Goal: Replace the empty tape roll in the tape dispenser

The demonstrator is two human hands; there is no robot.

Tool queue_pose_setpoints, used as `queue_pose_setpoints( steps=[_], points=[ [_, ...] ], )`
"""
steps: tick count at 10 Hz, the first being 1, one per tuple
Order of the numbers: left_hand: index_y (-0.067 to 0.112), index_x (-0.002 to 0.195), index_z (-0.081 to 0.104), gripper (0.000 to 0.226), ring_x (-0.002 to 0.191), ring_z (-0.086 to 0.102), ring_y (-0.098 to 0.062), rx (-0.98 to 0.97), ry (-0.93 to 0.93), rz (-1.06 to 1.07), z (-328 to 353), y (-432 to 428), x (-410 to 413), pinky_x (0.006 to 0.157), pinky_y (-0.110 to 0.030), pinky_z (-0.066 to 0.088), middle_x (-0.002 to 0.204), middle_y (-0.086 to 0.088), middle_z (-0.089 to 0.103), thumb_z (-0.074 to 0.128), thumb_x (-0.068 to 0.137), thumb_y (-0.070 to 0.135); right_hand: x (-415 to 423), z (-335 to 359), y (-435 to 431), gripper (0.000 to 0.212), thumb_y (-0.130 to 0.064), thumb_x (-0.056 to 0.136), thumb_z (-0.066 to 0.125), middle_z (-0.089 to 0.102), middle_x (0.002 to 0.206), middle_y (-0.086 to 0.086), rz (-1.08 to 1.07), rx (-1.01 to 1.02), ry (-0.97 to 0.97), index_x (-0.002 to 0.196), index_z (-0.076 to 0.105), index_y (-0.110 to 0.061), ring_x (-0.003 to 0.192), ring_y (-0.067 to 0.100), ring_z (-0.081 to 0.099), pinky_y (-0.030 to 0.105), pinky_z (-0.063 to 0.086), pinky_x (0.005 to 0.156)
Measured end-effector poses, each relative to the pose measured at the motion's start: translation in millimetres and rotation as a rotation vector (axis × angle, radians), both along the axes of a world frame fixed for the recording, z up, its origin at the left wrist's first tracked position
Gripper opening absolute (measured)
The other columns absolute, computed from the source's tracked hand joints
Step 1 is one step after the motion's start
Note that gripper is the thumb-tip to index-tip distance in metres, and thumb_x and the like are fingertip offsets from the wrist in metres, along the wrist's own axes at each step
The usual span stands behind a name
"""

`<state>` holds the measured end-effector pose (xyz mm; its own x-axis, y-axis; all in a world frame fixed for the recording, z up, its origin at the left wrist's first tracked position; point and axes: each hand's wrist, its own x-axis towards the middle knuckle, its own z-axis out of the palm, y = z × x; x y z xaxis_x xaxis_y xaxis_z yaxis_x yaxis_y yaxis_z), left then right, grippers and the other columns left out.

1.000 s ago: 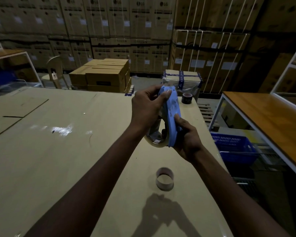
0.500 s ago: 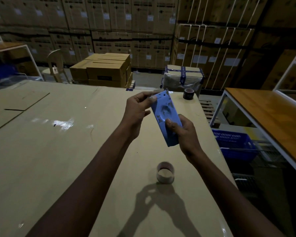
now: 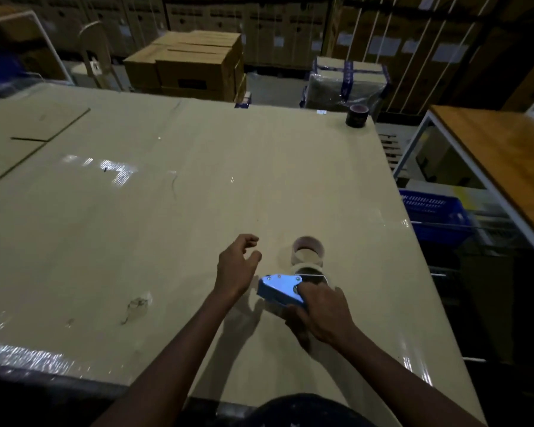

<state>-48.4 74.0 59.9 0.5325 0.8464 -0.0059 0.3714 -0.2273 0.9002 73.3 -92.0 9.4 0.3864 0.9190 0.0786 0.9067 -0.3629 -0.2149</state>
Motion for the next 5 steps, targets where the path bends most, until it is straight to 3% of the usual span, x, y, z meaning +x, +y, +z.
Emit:
queue_pose_setpoints(
  steps=[1,2,3,5],
  points=[
    [0.02,0.112,0.062,0.039,0.104,0.061,-0.024,0.091,0.154,-0.079,-16.9,-8.0,-8.5,0.092,-0.041,0.048,0.112,-0.001,0.068,0.054,0.074,0.025,-2.6,-12.7,-5.6,0.039,-0.054,0.083,0.046,0.067,0.104,-0.002,-0.02,-0.085,-0.009,0.104,0.058,-0.024,0.093,0.03,0.062,0.041,0.042,0.071],
    [0.024,0.115,0.062,0.046,0.107,0.059,-0.026,0.231,0.348,-0.176,-32.3,-18.4,-17.4,0.091,-0.039,0.046,0.117,-0.001,0.066,0.049,0.071,0.031,0.7,-16.3,-7.2,0.037,-0.054,0.083,0.05,0.067,0.105,-0.002,-0.038,-0.122,-0.016,0.105,0.058,-0.024,0.096,0.029,0.061,0.041,0.042,0.072],
    [0.024,0.115,0.063,0.045,0.107,0.058,-0.026,0.278,0.396,-0.226,-41.5,-22.0,-20.6,0.09,-0.037,0.044,0.118,-0.001,0.066,0.05,0.072,0.03,1.3,-19.0,-10.2,0.038,-0.053,0.082,0.051,0.067,0.105,-0.002,-0.04,-0.157,-0.009,0.105,0.058,-0.024,0.096,0.03,0.061,0.041,0.042,0.072],
    [0.026,0.123,0.059,0.048,0.118,0.053,-0.025,0.386,0.4,-0.301,-57.8,-27.7,-20.5,0.093,-0.038,0.04,0.128,0.001,0.06,0.047,0.077,0.033,3.7,5.0,7.6,0.036,-0.056,0.078,0.052,0.065,0.096,-0.003,-0.059,-0.234,0.112,0.086,0.054,-0.022,0.093,0.023,0.062,0.031,0.037,0.065]
  ],
)
